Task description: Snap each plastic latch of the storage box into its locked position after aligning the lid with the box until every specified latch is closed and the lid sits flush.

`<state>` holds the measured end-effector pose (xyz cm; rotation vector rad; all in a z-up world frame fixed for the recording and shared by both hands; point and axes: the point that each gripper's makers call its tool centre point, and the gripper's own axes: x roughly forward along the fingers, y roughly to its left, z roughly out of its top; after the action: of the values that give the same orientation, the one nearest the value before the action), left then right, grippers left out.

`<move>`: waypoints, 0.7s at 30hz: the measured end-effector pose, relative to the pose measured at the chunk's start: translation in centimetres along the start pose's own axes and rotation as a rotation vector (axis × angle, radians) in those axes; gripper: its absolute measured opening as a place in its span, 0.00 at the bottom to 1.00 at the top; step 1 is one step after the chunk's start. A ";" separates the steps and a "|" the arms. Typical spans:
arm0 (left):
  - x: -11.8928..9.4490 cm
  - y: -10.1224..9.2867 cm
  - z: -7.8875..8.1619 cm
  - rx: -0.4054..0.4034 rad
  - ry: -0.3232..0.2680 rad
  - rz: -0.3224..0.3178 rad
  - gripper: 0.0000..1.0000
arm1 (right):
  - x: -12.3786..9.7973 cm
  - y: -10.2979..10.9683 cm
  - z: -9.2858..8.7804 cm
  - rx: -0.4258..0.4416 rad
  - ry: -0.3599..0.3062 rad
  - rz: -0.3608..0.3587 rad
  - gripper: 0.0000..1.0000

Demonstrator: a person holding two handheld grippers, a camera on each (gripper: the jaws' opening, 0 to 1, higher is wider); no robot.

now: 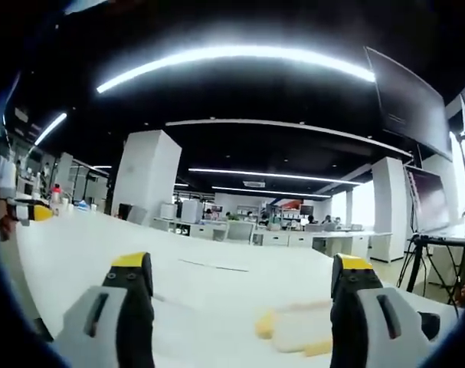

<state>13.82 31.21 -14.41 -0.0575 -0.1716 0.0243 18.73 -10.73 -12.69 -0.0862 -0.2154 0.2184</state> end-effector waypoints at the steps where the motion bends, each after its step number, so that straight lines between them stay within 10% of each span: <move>1: 0.0 -0.1 0.0 0.001 -0.002 -0.005 0.90 | 0.0 0.0 0.0 0.001 0.002 0.000 0.97; 21: 3.0 -3.2 0.4 0.027 -0.008 -0.143 0.99 | -0.3 -2.2 0.0 -0.026 0.005 -0.049 0.97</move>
<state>16.79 28.09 -13.26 -0.0185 -0.1827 -0.1161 18.86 -12.90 -12.49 -0.1074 -0.2156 0.1668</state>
